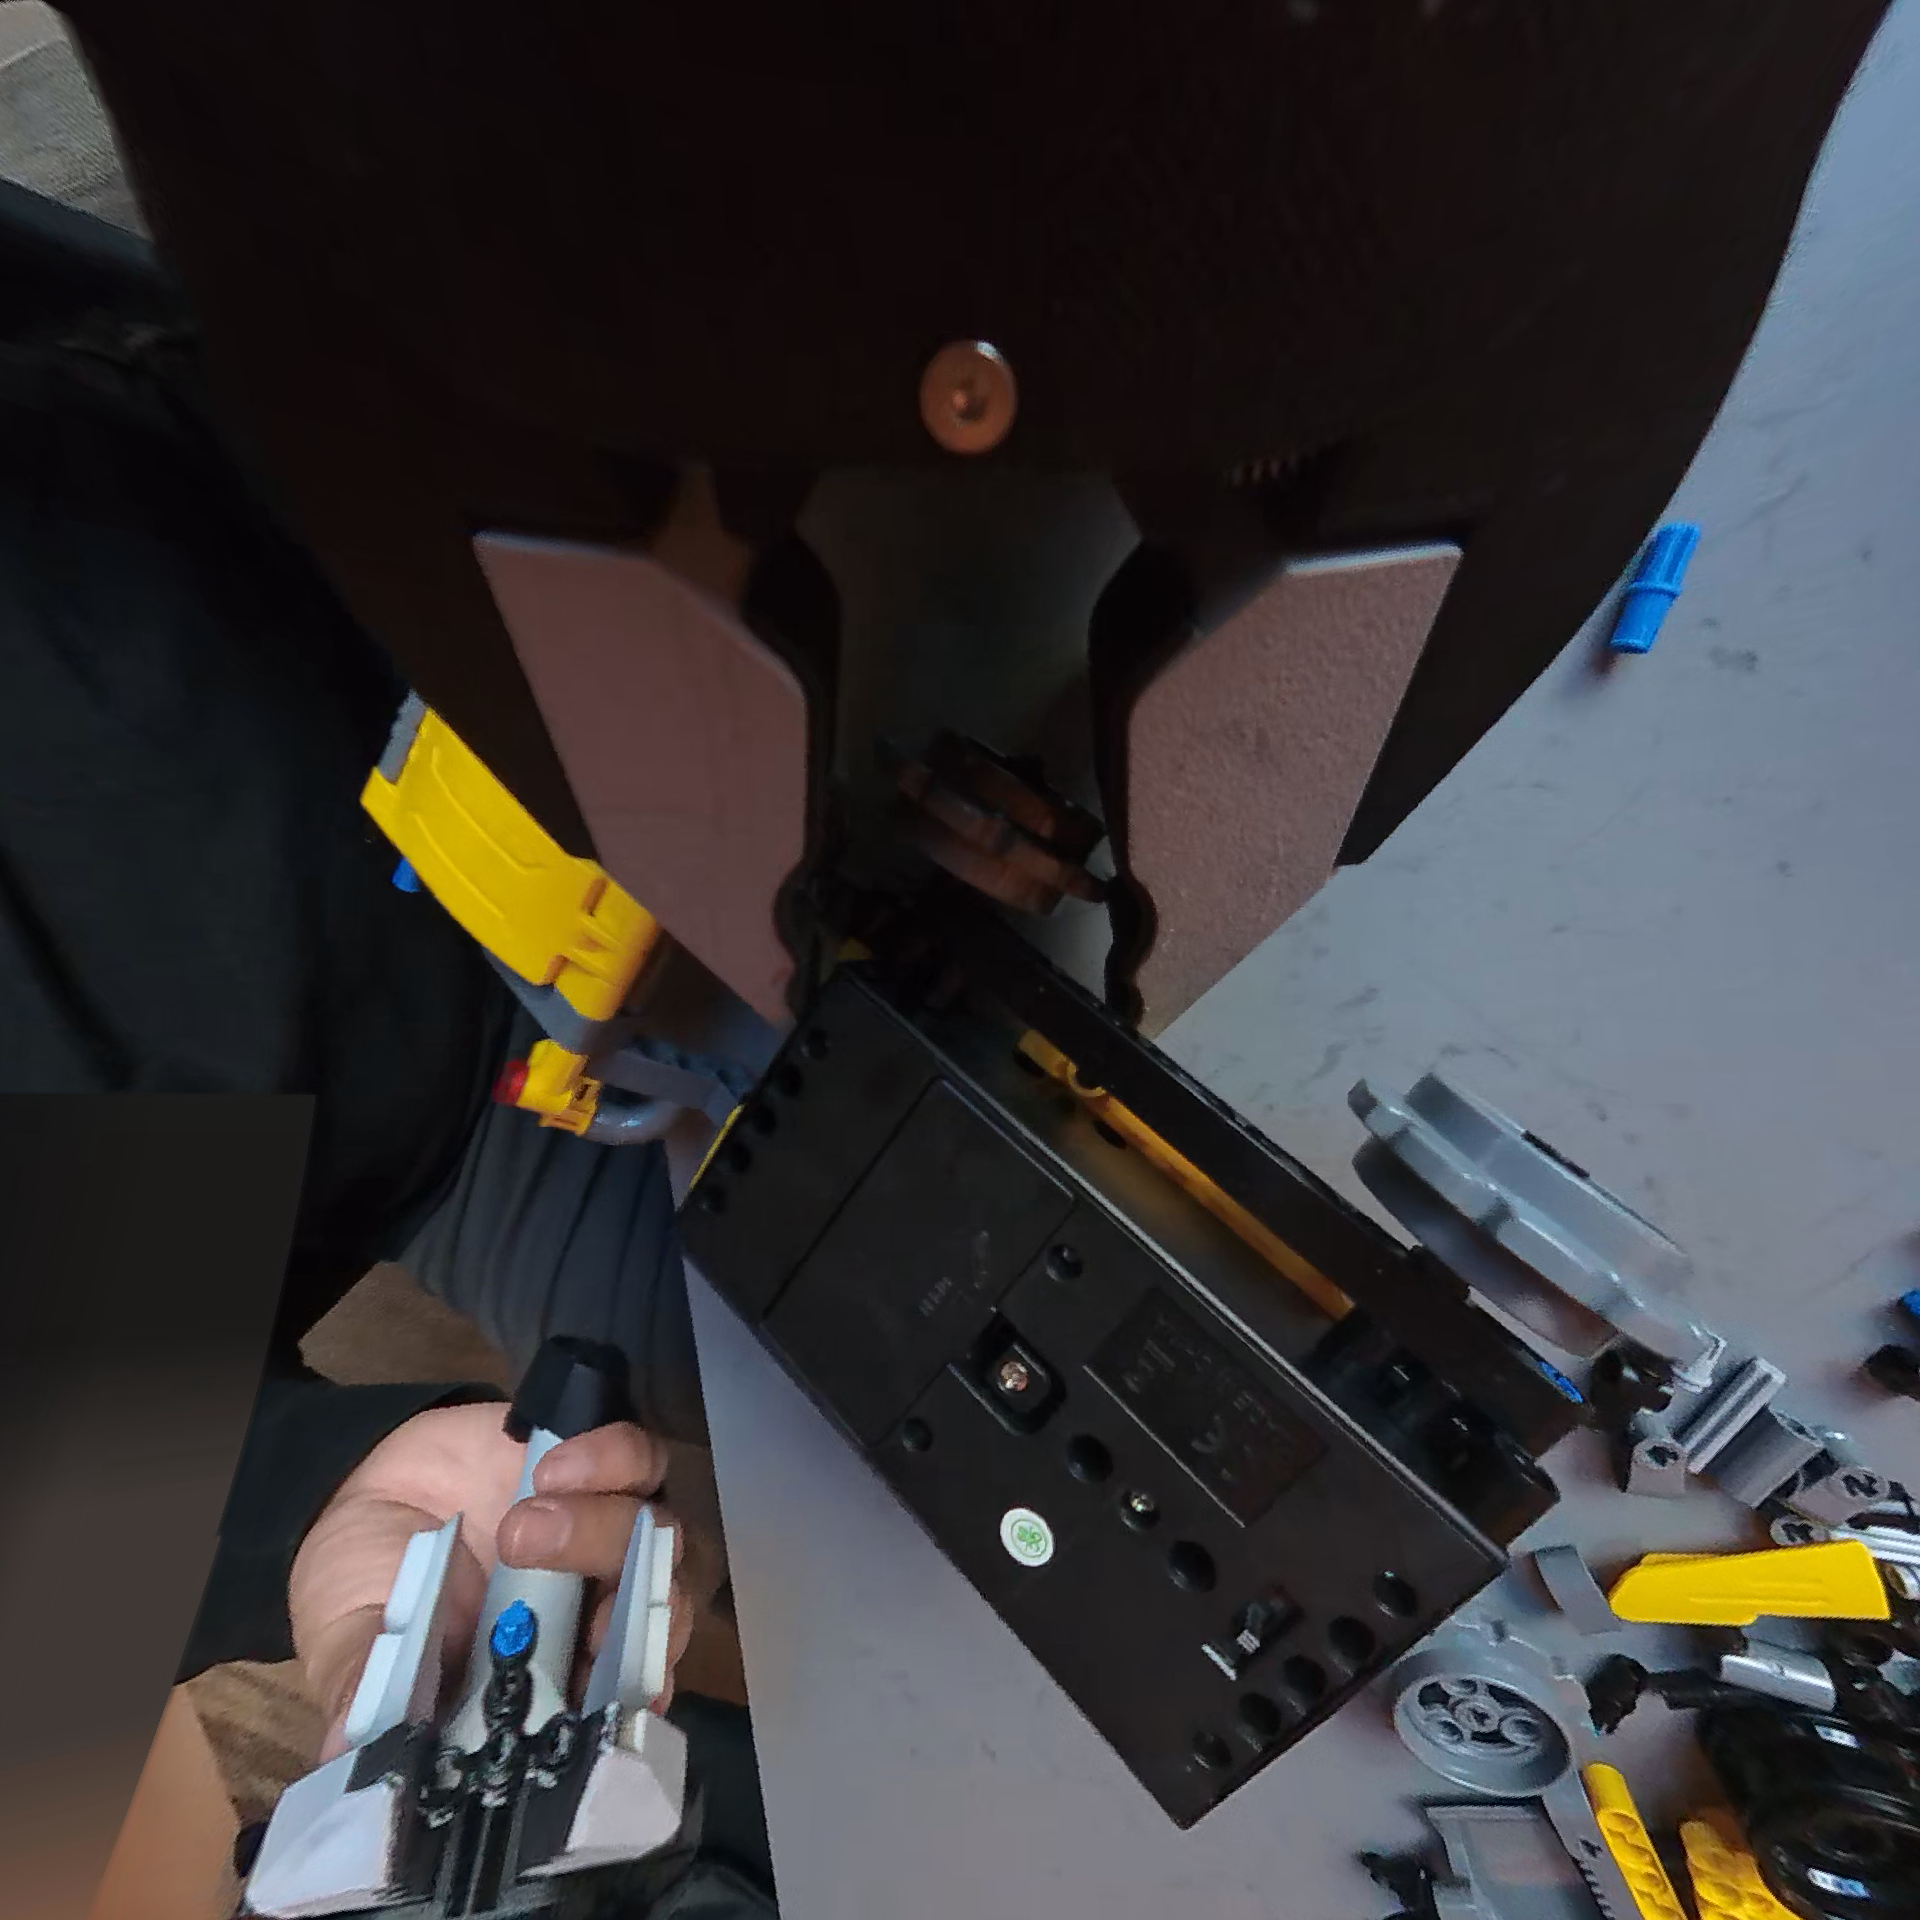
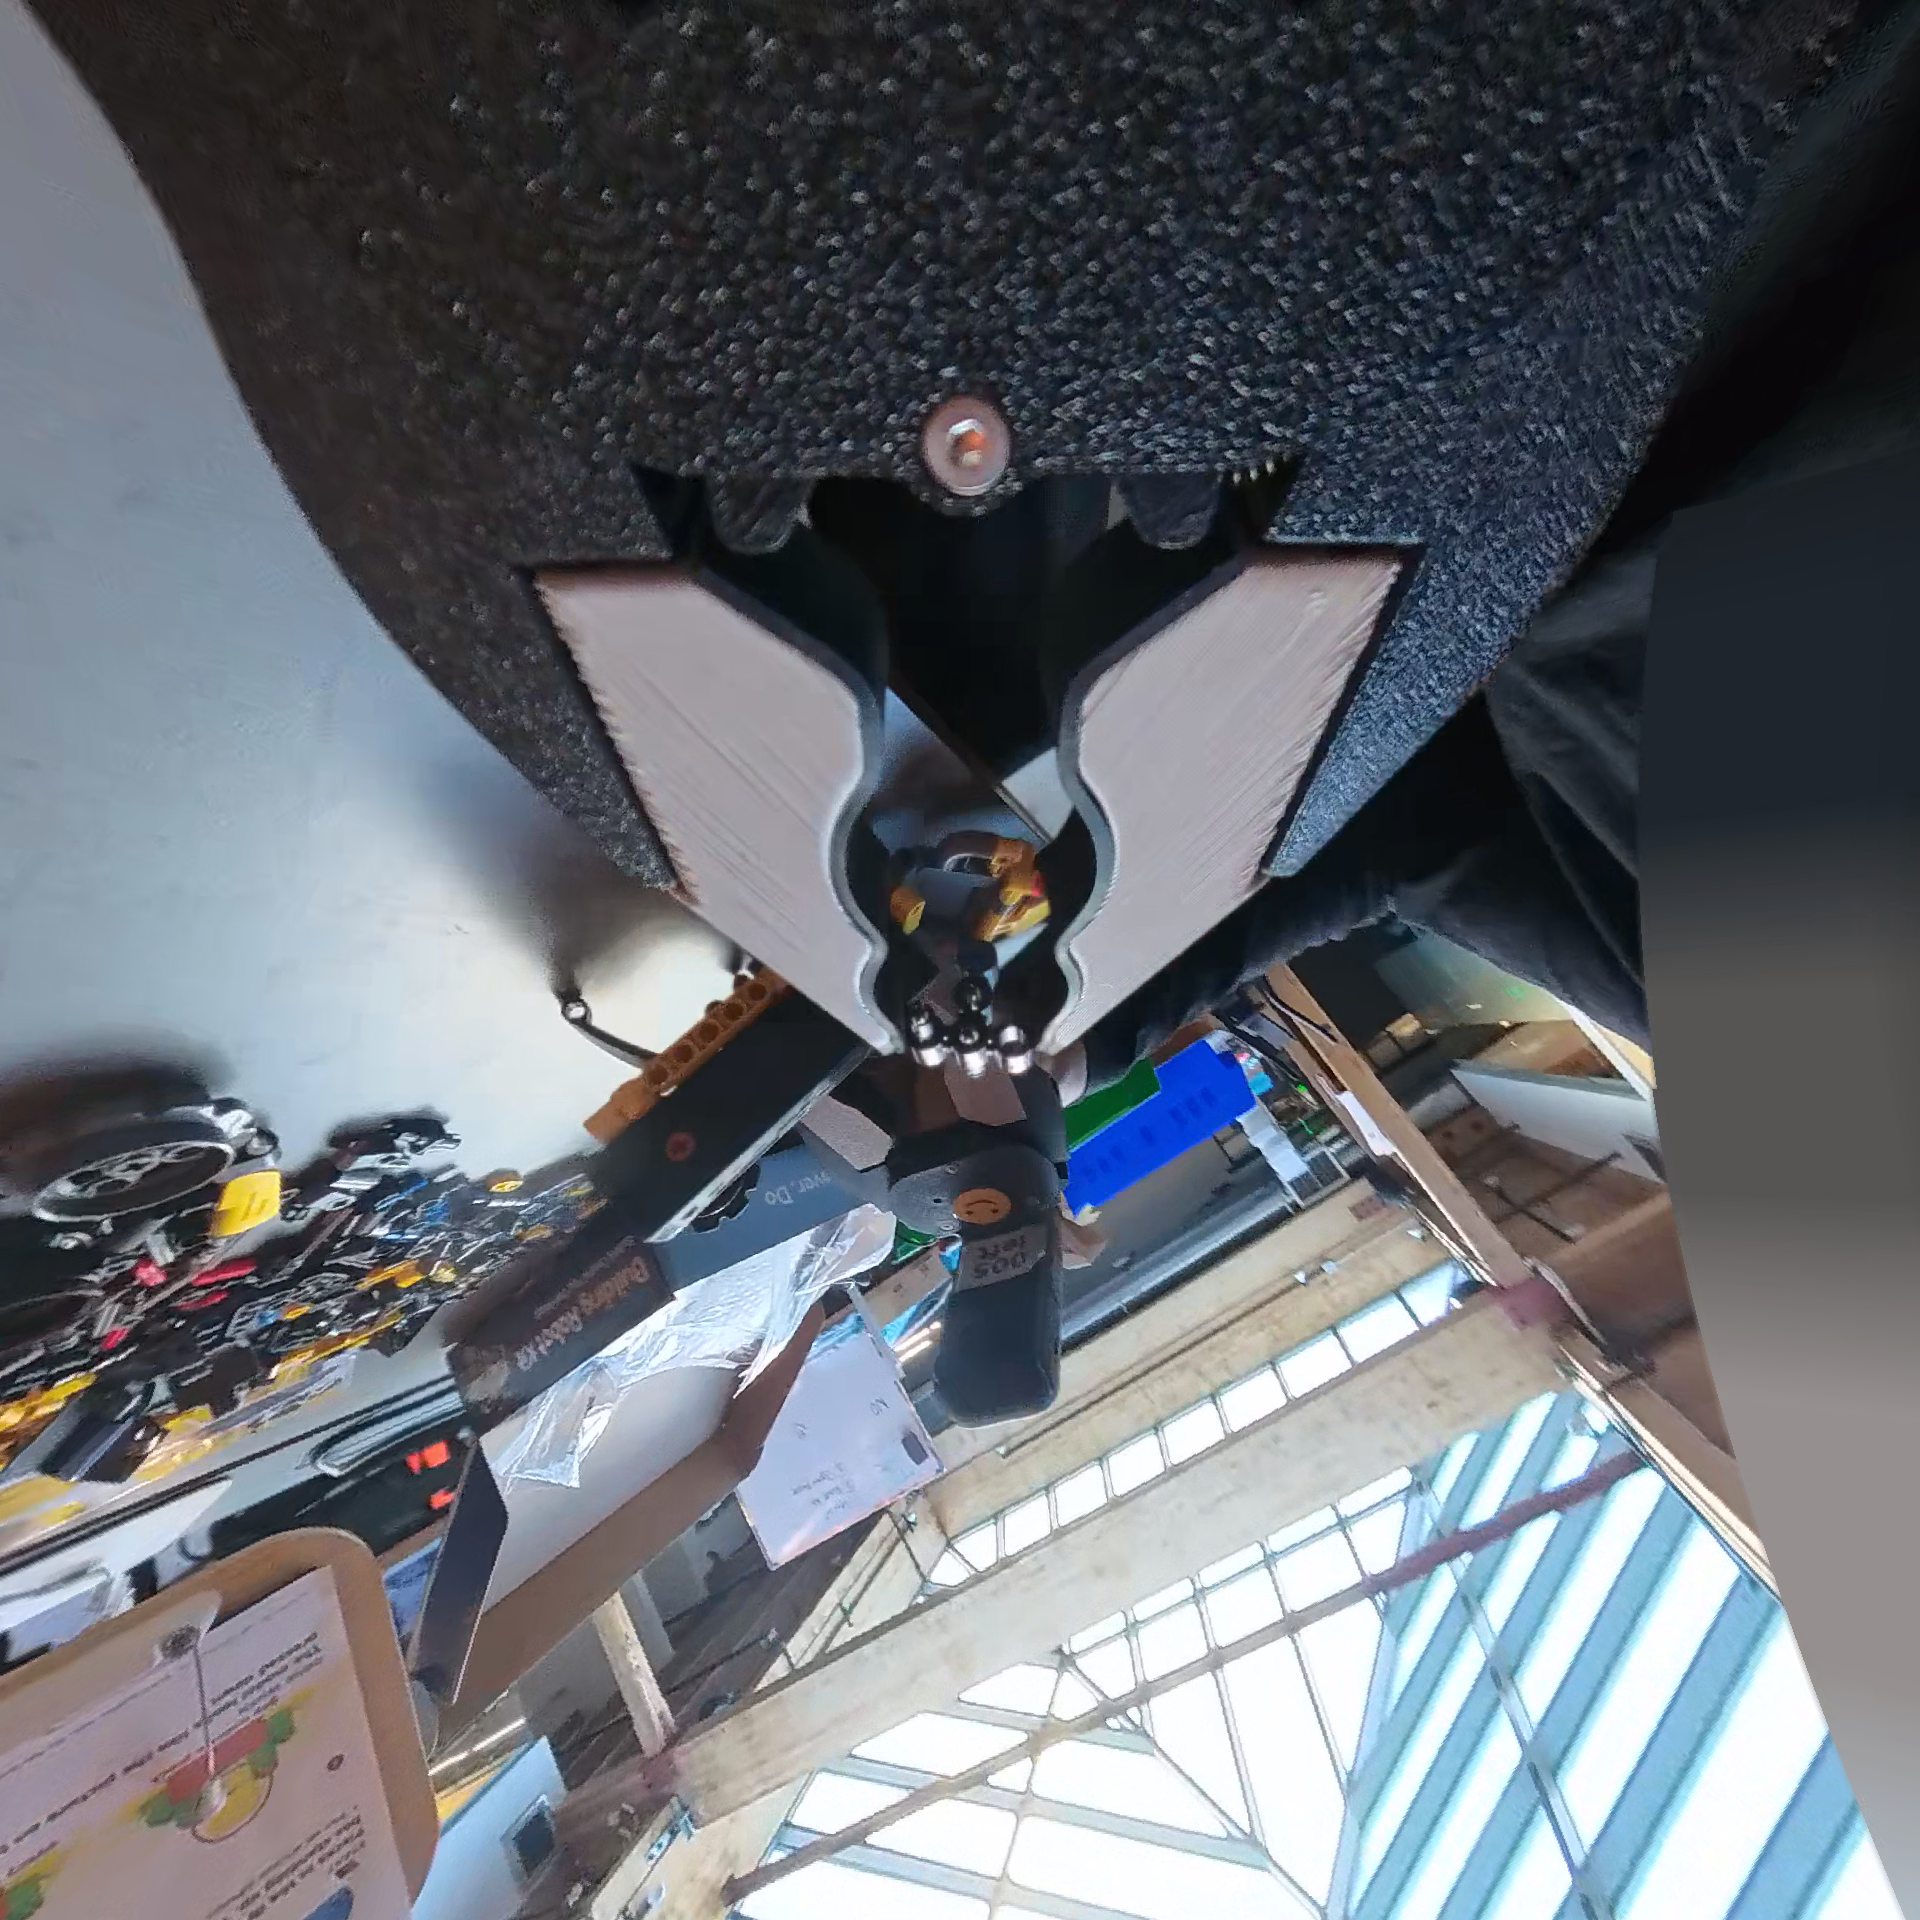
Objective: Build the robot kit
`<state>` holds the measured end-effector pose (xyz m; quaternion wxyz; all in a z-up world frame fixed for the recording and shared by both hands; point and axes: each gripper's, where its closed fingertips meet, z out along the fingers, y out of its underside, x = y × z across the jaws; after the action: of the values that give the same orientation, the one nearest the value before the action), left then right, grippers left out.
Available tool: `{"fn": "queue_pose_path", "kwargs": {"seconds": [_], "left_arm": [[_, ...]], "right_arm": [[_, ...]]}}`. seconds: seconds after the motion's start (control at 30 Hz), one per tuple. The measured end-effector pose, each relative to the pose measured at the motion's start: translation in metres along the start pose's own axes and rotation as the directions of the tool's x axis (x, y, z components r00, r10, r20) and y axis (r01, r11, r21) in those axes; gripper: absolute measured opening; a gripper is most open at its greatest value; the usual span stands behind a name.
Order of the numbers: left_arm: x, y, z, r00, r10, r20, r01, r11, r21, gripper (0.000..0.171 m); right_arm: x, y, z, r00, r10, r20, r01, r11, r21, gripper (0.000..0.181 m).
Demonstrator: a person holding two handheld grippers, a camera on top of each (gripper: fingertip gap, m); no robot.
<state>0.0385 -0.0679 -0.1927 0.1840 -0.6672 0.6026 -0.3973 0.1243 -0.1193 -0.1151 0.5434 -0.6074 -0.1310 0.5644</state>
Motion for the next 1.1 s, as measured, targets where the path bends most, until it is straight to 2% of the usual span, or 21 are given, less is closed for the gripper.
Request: {"fn": "queue_pose_path", "kwargs": {"seconds": [0.3, 0.73, 0.83, 0.93, 1.03, 1.1], "left_arm": [[0.001, -0.003, -0.002, 0.995, -0.082, -0.053, 0.083, 0.996, 0.020, 0.052], [0.004, -0.005, -0.002, 0.985, -0.146, -0.093, 0.151, 0.988, 0.039, 0.050], [0.008, -0.007, -0.002, 0.974, -0.182, -0.132, 0.189, 0.981, 0.047, 0.051], [0.012, -0.008, -0.002, 0.964, -0.205, -0.167, 0.216, 0.975, 0.049, 0.050], [0.013, -0.007, -0.001, 0.966, -0.200, -0.162, 0.211, 0.976, 0.048, 0.050], [0.014, -0.008, -0.001, 0.964, -0.207, -0.166, 0.218, 0.975, 0.050, 0.050]], "right_arm": [[0.001, 0.000, 0.005, 0.984, 0.162, 0.073, -0.163, 0.987, 0.005, 0.023], [-0.004, 0.003, 0.012, 0.940, 0.303, 0.158, -0.306, 0.952, -0.004, 0.023], [-0.002, 0.006, 0.013, 0.969, 0.220, 0.110, -0.217, 0.976, -0.032, 0.023], [0.001, 0.015, 0.019, 1.000, -0.013, 0.016, 0.015, 0.992, -0.123, 0.023], [0.005, 0.024, 0.027, 0.956, -0.292, -0.035, 0.276, 0.930, -0.241, 0.023], [0.003, 0.029, 0.032, 0.922, -0.386, -0.036, 0.363, 0.890, -0.276, 0.023]]}}
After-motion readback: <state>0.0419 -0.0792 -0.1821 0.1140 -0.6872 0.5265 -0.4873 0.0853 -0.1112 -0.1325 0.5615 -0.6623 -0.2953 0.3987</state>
